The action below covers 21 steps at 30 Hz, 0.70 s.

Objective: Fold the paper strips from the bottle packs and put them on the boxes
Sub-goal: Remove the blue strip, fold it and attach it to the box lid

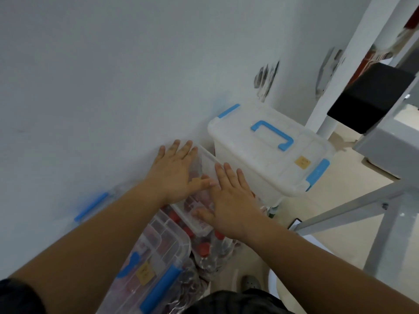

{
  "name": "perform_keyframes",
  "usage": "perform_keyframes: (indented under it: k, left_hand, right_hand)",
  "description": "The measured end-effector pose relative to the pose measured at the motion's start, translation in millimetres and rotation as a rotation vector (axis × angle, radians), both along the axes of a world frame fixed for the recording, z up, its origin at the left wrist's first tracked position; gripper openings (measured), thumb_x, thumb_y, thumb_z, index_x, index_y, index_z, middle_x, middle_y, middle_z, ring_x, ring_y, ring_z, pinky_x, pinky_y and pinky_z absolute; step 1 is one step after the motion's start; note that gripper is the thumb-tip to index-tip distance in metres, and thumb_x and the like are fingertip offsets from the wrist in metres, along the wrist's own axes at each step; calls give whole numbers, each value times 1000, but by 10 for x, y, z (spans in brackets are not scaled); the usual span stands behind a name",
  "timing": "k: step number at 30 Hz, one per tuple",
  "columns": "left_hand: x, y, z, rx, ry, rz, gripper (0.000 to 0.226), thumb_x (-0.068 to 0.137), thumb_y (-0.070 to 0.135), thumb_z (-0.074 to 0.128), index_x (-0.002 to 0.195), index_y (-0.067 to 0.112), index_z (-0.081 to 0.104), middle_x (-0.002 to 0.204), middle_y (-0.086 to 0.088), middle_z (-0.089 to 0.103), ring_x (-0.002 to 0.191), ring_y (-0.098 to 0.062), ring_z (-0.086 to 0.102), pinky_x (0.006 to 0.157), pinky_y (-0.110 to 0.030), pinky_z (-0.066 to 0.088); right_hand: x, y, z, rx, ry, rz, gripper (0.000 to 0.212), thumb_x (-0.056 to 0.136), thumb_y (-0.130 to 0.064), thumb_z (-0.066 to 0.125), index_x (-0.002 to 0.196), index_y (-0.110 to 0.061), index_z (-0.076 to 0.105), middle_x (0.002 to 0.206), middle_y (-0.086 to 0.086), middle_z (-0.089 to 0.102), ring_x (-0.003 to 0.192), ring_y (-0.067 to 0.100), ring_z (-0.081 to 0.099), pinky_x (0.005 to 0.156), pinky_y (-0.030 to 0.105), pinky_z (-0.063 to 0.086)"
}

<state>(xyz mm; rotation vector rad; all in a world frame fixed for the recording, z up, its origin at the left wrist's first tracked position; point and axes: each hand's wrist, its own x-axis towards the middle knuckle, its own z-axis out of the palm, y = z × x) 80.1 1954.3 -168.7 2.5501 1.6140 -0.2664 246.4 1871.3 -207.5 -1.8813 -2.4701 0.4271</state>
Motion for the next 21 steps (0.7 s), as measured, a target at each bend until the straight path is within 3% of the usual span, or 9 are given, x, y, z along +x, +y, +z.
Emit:
perform_keyframes:
  k: [4,6,10,14,21]
  left_hand:
    - [-278,-338,205,67,-62,111,114,65,95,-5,158,30,3,167,4,-7,154,-21,-7,124,-50,0]
    - [-474,-557,301,110,-94,214,108,70,94,-1,158,32,11,168,2,1,154,-24,0,124,-51,4]
    - [-893,-1089,404,168,-81,439,96,79,88,13,156,31,24,166,-2,17,153,-28,14,123,-53,13]
    - [-1269,-1665,344,148,-4,626,97,78,89,13,154,31,27,164,-4,24,151,-32,20,121,-55,18]
    - [-1974,-2576,101,144,-27,859,90,79,81,33,153,30,29,164,-4,23,151,-31,18,120,-55,22]
  right_hand:
    - [-5,44,82,62,153,25,70,97,-69,25,156,-32,21,170,13,9,158,31,3,126,47,-1]
    - [-56,101,162,68,177,75,70,97,-70,25,156,-32,21,170,11,14,157,30,9,126,44,1]
    - [-322,226,391,34,227,241,76,95,-71,24,159,-33,14,171,9,9,157,31,6,128,47,3]
    - [-782,169,566,51,202,412,80,90,-74,16,159,-32,15,171,9,9,157,33,3,127,51,4]
    - [-1706,-386,611,46,110,636,89,81,-78,5,159,-36,13,171,8,3,158,31,0,128,51,1]
